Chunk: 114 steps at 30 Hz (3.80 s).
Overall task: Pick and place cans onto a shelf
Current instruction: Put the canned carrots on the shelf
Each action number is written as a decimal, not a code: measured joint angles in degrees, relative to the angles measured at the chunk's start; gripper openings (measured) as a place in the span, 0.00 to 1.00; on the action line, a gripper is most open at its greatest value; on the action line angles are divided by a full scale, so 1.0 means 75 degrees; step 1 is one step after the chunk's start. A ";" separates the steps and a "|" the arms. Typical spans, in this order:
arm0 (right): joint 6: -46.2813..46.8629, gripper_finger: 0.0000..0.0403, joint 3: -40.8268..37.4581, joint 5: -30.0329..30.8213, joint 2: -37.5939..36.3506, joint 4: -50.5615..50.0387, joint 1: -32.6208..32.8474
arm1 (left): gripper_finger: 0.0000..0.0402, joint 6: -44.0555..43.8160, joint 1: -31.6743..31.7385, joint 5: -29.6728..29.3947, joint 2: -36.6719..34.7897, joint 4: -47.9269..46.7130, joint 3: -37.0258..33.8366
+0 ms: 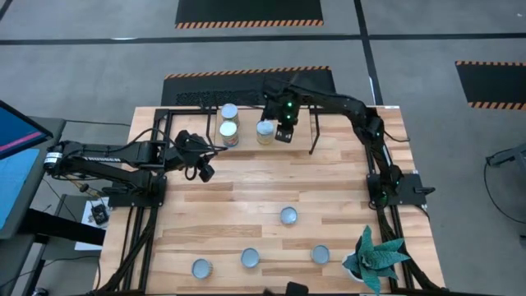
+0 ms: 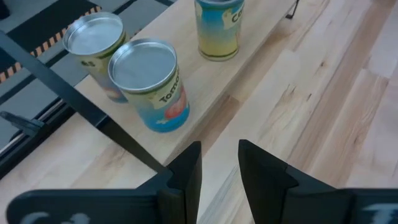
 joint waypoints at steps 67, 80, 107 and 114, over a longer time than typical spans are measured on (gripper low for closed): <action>-0.0008 0.27 -0.0066 0.0846 -0.0003 0.1374 0.0065 | 0.24 -0.0386 0.0000 -0.0048 0.0000 -0.0060 0.0000; -0.0201 0.27 -0.0066 0.0852 -0.0003 0.2018 0.0459 | 0.24 -0.0383 -0.0001 -0.0050 0.0000 -0.0060 0.0000; -0.0140 0.27 -0.0063 0.0803 -0.0003 0.2929 0.0920 | 0.24 -0.0129 -0.0001 -0.0053 0.0000 -0.0060 0.0000; -0.0050 0.27 -0.0063 0.1014 -0.0014 0.2907 0.0917 | 0.24 -0.0127 0.0000 -0.0053 0.0000 -0.0060 0.0000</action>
